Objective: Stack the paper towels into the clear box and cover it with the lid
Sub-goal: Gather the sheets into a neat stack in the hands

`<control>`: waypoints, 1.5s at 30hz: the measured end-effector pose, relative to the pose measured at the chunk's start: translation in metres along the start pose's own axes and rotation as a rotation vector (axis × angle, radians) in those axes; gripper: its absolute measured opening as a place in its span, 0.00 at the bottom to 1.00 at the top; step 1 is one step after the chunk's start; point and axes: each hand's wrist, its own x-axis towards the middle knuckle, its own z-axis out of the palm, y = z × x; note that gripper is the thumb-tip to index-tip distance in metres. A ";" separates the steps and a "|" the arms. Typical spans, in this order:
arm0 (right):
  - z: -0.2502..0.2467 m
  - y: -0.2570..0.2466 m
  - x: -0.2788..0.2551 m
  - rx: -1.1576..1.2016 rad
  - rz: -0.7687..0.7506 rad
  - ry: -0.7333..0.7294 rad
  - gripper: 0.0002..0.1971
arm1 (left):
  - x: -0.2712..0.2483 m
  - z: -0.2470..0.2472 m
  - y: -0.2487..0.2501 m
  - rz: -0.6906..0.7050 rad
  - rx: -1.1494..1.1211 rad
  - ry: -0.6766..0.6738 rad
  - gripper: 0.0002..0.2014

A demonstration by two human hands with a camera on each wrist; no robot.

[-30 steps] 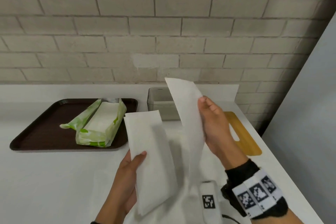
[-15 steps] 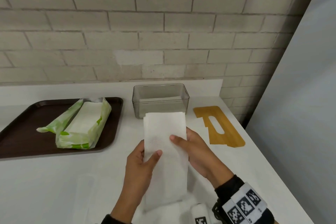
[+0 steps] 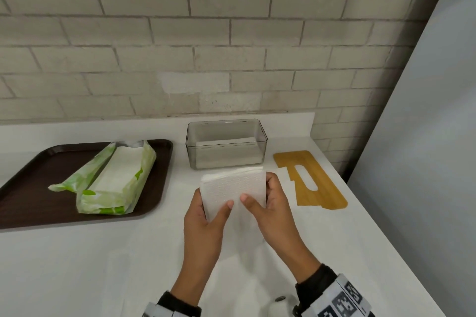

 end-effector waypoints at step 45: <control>-0.068 0.039 -0.002 -0.187 0.384 0.004 0.09 | -0.006 -0.045 -0.040 -0.450 0.079 0.084 0.11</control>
